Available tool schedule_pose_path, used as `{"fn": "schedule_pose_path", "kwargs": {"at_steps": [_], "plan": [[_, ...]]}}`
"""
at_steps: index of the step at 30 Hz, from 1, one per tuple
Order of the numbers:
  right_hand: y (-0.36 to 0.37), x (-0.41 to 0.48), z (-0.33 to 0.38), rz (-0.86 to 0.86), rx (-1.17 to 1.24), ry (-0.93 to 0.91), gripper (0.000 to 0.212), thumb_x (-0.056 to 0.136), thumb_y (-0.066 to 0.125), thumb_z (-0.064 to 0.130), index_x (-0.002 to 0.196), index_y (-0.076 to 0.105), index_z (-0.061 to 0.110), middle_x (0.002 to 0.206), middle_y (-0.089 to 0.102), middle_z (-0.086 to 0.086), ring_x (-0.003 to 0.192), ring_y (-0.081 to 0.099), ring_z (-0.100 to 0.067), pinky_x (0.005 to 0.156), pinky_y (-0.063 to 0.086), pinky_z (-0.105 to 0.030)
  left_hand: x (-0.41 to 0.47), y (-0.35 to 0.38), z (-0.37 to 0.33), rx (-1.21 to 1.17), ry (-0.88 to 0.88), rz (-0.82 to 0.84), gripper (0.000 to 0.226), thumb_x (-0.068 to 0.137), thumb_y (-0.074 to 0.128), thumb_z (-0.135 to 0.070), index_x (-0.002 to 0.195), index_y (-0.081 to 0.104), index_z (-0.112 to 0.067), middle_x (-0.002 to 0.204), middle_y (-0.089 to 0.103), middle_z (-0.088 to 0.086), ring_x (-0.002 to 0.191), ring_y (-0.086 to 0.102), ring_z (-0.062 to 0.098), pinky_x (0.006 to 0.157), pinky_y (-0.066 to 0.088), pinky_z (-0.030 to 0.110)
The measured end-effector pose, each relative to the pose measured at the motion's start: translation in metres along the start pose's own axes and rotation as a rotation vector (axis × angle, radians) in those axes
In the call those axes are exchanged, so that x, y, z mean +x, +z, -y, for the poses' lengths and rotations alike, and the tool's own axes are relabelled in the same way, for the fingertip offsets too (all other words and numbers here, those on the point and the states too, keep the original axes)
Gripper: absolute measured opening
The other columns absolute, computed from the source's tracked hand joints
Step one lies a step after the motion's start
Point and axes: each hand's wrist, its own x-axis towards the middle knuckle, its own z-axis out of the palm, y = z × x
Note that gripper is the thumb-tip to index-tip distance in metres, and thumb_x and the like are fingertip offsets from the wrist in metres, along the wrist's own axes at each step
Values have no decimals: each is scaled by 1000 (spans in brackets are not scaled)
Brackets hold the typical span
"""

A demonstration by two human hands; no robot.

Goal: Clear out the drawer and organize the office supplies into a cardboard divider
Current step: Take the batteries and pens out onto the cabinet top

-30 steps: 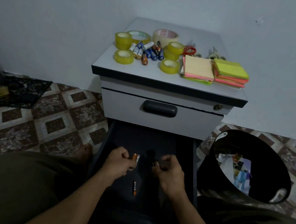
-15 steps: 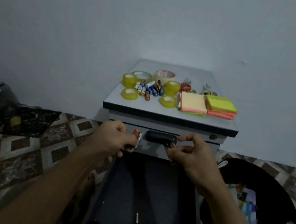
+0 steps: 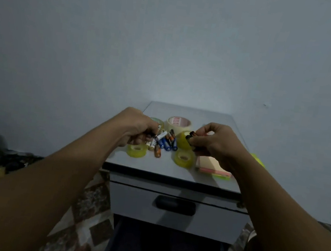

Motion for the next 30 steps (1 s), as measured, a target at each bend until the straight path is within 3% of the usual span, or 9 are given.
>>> {"fn": "schedule_pose_path", "kwargs": {"at_steps": [5, 8, 14, 17, 20, 25, 30], "plan": [[10, 51, 11, -11, -63, 13, 20, 74, 80, -5, 88, 65, -4, 90, 68, -28, 70, 68, -32, 58, 60, -35, 56, 6, -16, 90, -62, 4, 6, 77, 69, 0, 74, 64, -1, 58, 61, 13, 31, 46, 12, 34, 31, 15], [19, 70, 14, 0, -80, 13, 18, 74, 79, -6, 87, 66, -8, 93, 68, -30, 72, 68, -34, 61, 61, -37, 80, 11, -18, 197, -87, 11, 9, 77, 69, 0, 72, 62, -1, 59, 60, 13, 31, 48, 13, 33, 32, 15], [24, 79, 9, 13, -116, 18, 14, 76, 79, -4, 82, 65, -3, 91, 68, -24, 73, 69, -31, 53, 58, -28, 103, 20, -13, 440, -54, 8, 21, 77, 71, -1, 60, 59, -4, 54, 59, 12, 33, 47, 16, 38, 35, 18], [23, 79, 6, 10, -118, 17, 15, 77, 78, -4, 80, 64, 0, 91, 68, -23, 75, 70, -31, 55, 58, -29, 107, 25, -12, 493, -33, 29, 17, 76, 76, -3, 65, 64, -2, 67, 65, 16, 49, 57, 23, 47, 44, 25], [21, 79, 4, -2, -123, 27, 16, 77, 79, -3, 84, 65, -1, 93, 68, -23, 84, 71, -36, 59, 60, -31, 110, 28, -12, 502, -16, 41, 13, 75, 81, -4, 75, 69, 1, 75, 69, 17, 61, 62, 27, 59, 51, 33], [23, 79, 4, -25, -123, 31, 16, 76, 79, -4, 82, 64, 1, 94, 68, -24, 81, 70, -34, 61, 61, -35, 111, 26, -10, 456, -26, 25, 15, 79, 77, -5, 80, 66, 4, 81, 72, 17, 53, 62, 23, 65, 58, 34], [29, 79, 7, -26, -149, 38, 15, 78, 78, -3, 77, 64, 2, 91, 68, -22, 73, 70, -29, 54, 58, -30, 103, 18, -8, 338, 6, -39, 22, 87, 70, -13, 90, 59, 6, 86, 73, 23, 58, 65, 26, 57, 57, 35]]}}
